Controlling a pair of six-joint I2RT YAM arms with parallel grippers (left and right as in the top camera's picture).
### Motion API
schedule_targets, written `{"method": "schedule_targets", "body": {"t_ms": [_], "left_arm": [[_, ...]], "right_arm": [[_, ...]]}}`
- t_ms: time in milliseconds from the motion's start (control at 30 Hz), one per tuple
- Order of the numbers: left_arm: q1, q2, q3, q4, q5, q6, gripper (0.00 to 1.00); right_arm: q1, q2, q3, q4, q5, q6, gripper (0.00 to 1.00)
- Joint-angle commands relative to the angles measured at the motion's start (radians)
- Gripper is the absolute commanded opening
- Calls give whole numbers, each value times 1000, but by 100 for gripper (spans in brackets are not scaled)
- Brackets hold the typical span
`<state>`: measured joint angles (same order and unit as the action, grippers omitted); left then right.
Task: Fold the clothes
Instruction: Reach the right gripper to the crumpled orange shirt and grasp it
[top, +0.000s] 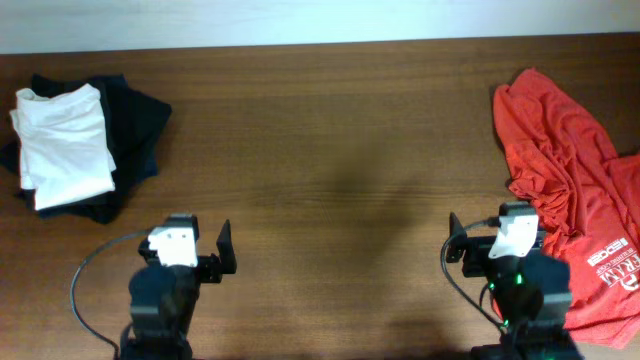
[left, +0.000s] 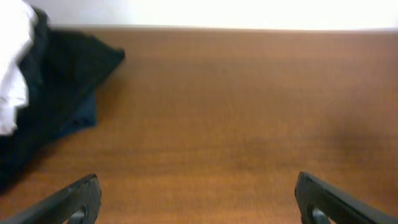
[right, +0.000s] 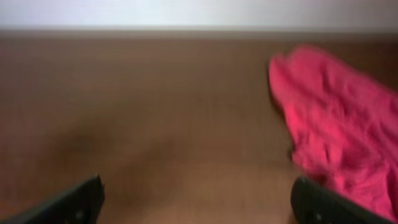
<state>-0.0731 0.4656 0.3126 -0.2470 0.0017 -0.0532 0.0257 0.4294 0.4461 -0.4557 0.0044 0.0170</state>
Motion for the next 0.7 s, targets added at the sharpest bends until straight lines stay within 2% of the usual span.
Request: {"method": "schedule_targets", "body": {"t_ms": [0,100,167,200,233,267,300,367,600,667], "left_arm": [[-5,215,189,-114,36,4,99],[-5,388,348,-257,36,4,99],[-5,443,387,-279,36,4,99],[-5,458,391,-278,36,4,99],[-5,470,391,-278,36,4,99],[-5,477,391,-279,36,4,99],[-5,482,391,-279,35,4,99],[-5,482,391,-279,35,4,99],[-5,482,391,-278,35,4,99],[-6,482,391,-278,36,4,99]], "right_arm": [[-1,237,216,-158,34,29,99],[-1,477,399,-296,-13,29,99],[-1,576,446,-322,-18,25,99],[-6,611,446,-324,3,27,90],[-24,659,445,-346,63,82,76],[-47,691,445,-375,130,163,74],[-91,747,445,-417,212,269,81],[-177,854,444,-431,232,367,81],[-316,1195,444,-355,232,370,80],[-345,1236,444,-336,243,370,71]]}}
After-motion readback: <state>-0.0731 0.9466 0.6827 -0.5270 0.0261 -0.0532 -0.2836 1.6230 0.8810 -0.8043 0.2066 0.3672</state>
